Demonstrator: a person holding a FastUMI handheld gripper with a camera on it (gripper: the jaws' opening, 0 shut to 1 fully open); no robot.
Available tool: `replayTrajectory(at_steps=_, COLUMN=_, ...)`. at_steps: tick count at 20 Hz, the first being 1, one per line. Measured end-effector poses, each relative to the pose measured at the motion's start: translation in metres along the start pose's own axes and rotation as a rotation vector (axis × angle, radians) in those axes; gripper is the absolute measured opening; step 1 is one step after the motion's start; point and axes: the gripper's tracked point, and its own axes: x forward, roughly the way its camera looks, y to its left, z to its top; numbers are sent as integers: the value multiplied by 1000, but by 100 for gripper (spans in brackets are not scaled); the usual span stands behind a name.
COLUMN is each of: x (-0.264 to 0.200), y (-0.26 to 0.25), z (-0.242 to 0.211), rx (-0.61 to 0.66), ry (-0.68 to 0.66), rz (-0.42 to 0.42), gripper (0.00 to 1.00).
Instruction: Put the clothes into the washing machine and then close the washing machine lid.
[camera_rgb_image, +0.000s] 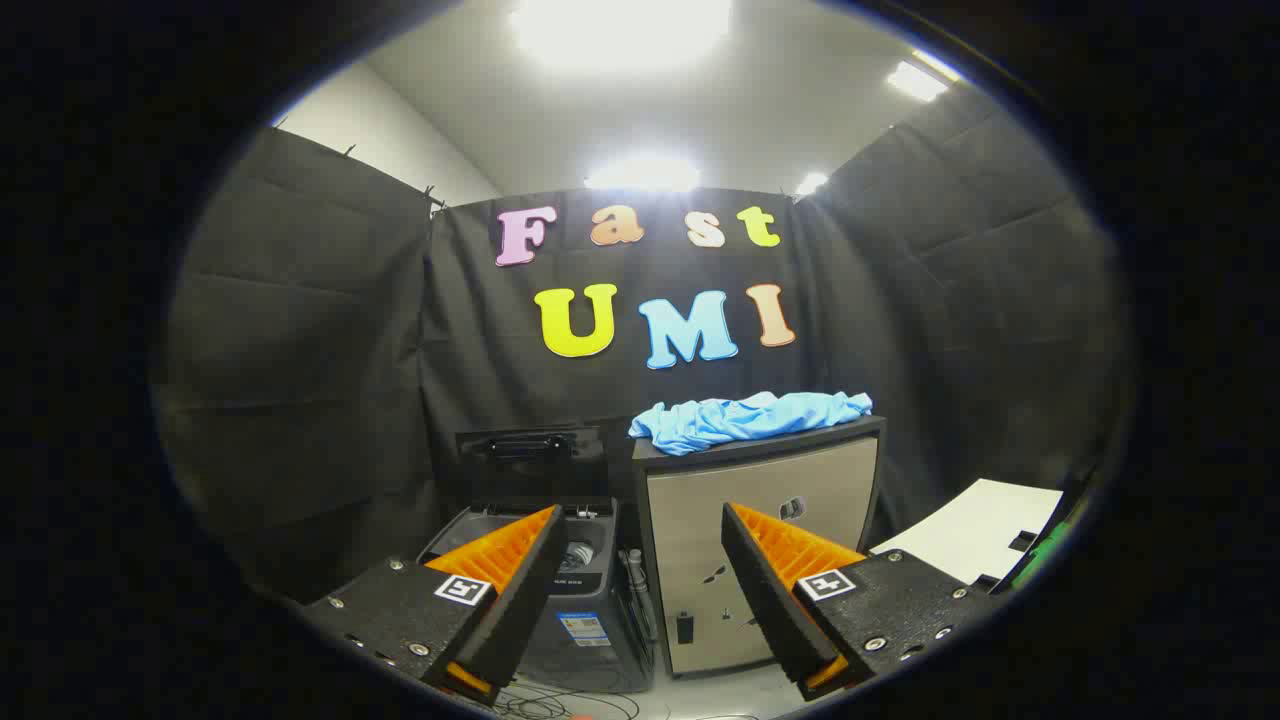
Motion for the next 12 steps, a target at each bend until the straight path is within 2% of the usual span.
replayTrajectory(at_steps=12, x=2, y=11, z=-1, rx=-4, ry=3, rz=33, gripper=96)
